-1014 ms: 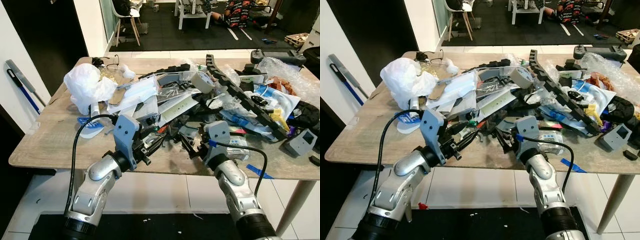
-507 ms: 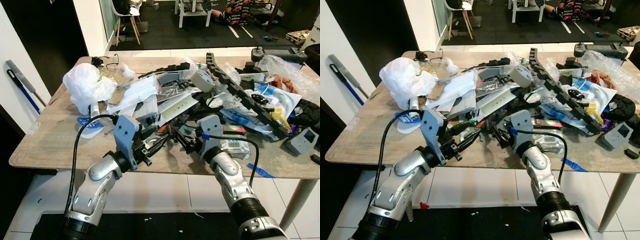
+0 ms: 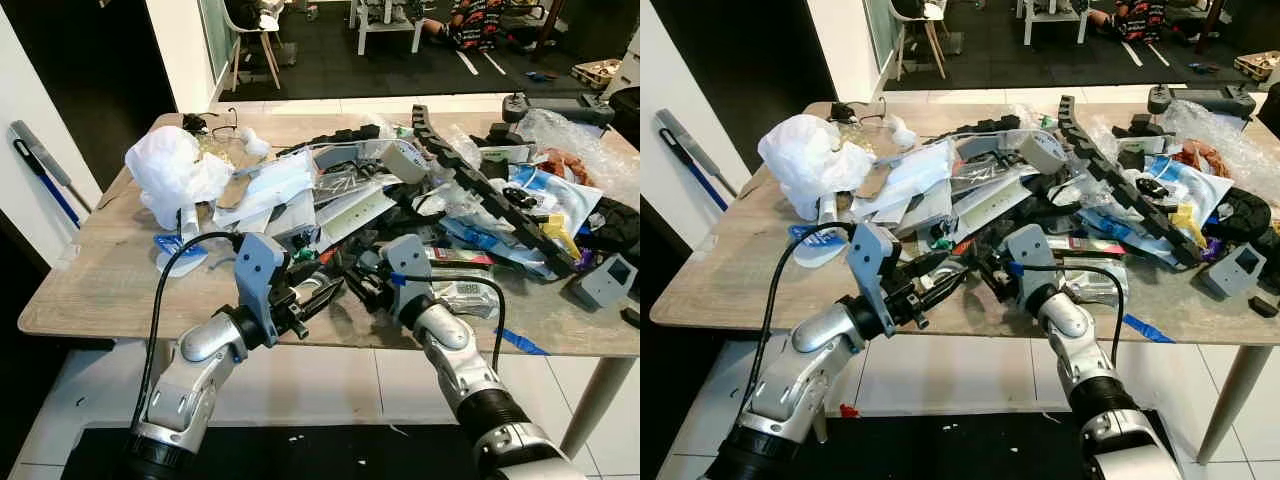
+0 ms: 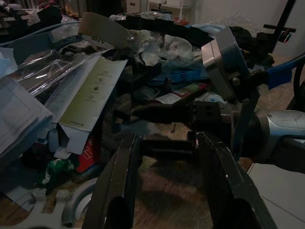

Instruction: Picking trash to rubbish bin

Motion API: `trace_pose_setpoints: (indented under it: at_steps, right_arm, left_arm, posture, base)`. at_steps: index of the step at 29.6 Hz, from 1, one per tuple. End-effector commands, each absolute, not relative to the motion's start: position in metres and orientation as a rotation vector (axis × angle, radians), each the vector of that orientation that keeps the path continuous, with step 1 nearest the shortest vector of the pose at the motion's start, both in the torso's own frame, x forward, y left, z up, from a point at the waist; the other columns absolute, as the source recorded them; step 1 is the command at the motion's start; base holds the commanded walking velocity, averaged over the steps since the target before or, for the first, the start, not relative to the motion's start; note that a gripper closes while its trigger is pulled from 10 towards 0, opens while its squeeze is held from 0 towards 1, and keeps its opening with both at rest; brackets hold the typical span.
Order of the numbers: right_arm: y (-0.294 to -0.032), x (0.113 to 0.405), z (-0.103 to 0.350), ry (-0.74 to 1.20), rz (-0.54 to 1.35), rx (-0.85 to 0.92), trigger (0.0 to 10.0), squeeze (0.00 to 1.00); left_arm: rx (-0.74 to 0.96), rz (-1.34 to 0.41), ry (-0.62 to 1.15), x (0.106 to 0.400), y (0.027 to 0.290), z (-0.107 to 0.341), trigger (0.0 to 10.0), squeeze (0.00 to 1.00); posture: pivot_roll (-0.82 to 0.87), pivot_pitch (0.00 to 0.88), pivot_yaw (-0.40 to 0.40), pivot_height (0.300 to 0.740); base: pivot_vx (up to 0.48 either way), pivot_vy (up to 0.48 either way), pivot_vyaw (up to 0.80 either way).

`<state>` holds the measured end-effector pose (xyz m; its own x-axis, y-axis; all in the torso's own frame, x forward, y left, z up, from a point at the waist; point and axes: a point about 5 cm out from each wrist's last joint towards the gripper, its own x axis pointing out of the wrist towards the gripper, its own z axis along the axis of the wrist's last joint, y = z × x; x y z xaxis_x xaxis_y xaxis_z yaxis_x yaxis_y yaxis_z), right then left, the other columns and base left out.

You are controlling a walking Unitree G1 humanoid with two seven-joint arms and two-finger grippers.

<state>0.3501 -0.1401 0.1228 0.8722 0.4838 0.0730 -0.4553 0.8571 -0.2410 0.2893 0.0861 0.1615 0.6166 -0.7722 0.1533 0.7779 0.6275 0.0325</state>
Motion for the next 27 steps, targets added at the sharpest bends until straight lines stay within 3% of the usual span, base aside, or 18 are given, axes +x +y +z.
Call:
trace_pose_setpoints:
  at_steps: [1, 23, 24, 25, 26, 27]
  right_arm:
    - [-0.14, 0.35, 0.12, -0.127, 0.495, -0.209, 0.0, 0.0]
    - [-0.141, 0.352, 0.129, -0.179, 0.487, -0.186, 0.0, 0.0]
    - [-0.138, 0.352, 0.137, -0.223, 0.497, -0.181, 1.1, 0.16]
    - [-0.136, 0.352, 0.143, -0.255, 0.497, -0.18, 8.2, 1.0]
    - [-0.135, 0.352, 0.147, -0.273, 0.492, -0.18, 10.0, 1.0]
    - [-0.135, 0.352, 0.147, -0.273, 0.492, -0.18, 10.0, 1.0]
  left_arm:
    - [-0.023, -0.895, -0.155, 0.289, 0.089, 0.161, 10.0, 0.0]
    - [-0.023, -0.889, -0.156, 0.29, 0.089, 0.161, 10.0, 0.0]
    - [-0.023, -0.888, -0.157, 0.29, 0.089, 0.161, 10.0, 0.0]
    - [-0.024, -0.887, -0.157, 0.29, 0.089, 0.161, 10.0, 0.0]
    - [-0.025, -0.887, -0.157, 0.29, 0.09, 0.162, 10.0, 0.0]
    - [-0.025, -0.887, -0.157, 0.29, 0.09, 0.162, 10.0, 0.0]
  posture:
    - [-0.02, 0.098, 0.084, 0.74]
    - [-0.02, 0.099, 0.082, 0.74]
    - [-0.02, 0.1, 0.081, 0.74]
    - [-0.02, 0.102, 0.082, 0.74]
    - [-0.02, 0.106, 0.083, 0.74]
    - [-0.02, 0.106, 0.083, 0.74]
  base:
    - [0.0, 0.0, 0.0]
    - [0.0, 0.0, 0.0]
    - [0.0, 0.0, 0.0]
    - [0.0, 0.0, 0.0]
    - [0.0, 0.0, 0.0]
    - [0.0, 0.0, 0.0]
